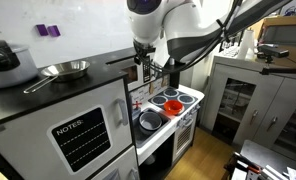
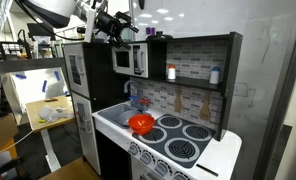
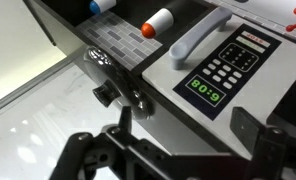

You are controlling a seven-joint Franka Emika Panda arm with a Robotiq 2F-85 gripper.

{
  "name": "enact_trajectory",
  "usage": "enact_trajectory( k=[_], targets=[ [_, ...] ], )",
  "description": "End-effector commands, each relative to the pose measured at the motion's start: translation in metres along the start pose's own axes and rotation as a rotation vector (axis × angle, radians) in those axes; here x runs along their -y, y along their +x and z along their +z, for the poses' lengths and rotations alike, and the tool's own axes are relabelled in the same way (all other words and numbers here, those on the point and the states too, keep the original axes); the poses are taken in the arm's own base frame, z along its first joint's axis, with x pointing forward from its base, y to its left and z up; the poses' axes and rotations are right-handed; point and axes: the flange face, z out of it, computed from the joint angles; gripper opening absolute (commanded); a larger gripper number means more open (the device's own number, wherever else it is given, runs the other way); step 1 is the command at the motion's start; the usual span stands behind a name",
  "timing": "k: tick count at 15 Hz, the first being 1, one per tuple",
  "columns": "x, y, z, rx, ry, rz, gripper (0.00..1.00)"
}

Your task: Take the orange bowl from the cabinet and put it on the stove then close the cabinet door

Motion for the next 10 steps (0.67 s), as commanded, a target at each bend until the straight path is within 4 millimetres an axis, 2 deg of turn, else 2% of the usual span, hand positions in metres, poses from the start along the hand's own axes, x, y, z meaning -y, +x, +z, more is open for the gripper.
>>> enact_trajectory(
  k=[1,7,10],
  targets=[
    [0.001,0.011,0.005,-0.035,-0.003,0.0,1.0],
    [0.0,0.006,0.001,-0.012,0.007,0.01,1.0],
    [0.002,-0.004,-0.004,0.104,0.096,0.031,1.0]
  ],
)
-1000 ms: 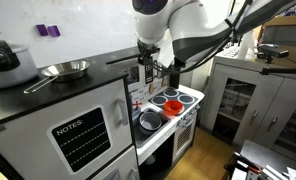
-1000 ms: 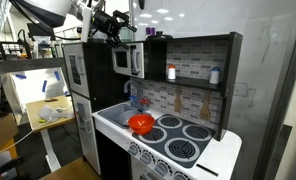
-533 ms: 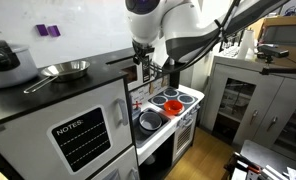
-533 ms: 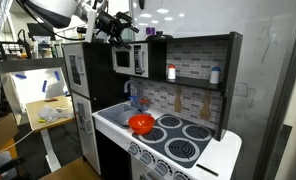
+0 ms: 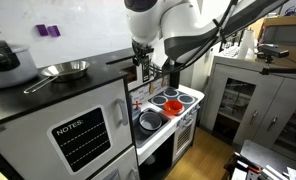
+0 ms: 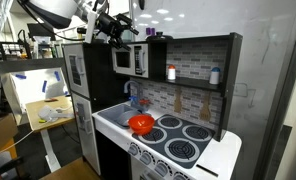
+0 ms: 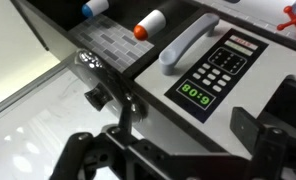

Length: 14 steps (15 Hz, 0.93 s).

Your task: Take the orange bowl from the cabinet and put it on the stove then close the cabinet door

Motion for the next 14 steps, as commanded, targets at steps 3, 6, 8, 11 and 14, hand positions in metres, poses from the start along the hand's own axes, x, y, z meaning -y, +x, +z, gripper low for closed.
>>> enact_trajectory(
  k=[3,6,8,11,14],
  targets=[
    [0.0,-0.024,-0.026,0.196,0.165,0.038,1.0],
    [-0.003,-0.04,-0.055,0.285,0.194,0.07,1.0],
    [-0.008,-0.051,-0.074,0.332,0.22,0.095,1.0],
    [-0.016,-0.068,-0.097,0.39,0.27,0.125,1.0],
    [-0.026,-0.088,-0.102,0.43,0.342,0.16,1.0]
  ],
)
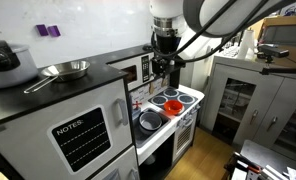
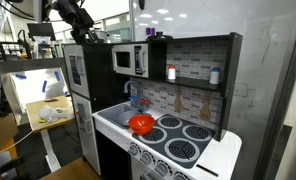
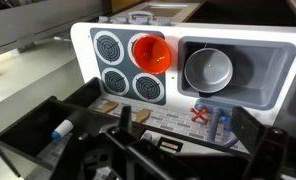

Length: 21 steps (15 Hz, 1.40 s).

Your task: Take the orange bowl from the cabinet and put it on the stove then close the cabinet door

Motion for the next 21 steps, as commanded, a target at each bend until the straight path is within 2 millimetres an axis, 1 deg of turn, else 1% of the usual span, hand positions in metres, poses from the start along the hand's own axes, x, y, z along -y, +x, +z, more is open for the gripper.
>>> enact_trajectory(
  k=[1,2,7,8,10,11,12,14,21],
  targets=[
    [-0.018,-0.021,0.006,0.052,0.087,0.022,1.0],
    [-0.025,-0.027,0.011,0.068,0.106,0.047,1.0],
    [-0.073,-0.056,0.051,0.174,0.185,0.175,1.0],
    [-0.082,-0.061,0.057,0.189,0.2,0.201,1.0],
    [-0.095,-0.071,0.063,0.229,0.263,0.247,1.0],
    [-0.099,-0.075,0.064,0.256,0.294,0.26,1.0],
    [-0.094,-0.067,0.066,0.24,0.24,0.25,1.0],
    [-0.098,-0.071,0.065,0.247,0.271,0.265,1.0],
    [-0.098,-0.073,0.065,0.247,0.275,0.267,1.0]
  ],
)
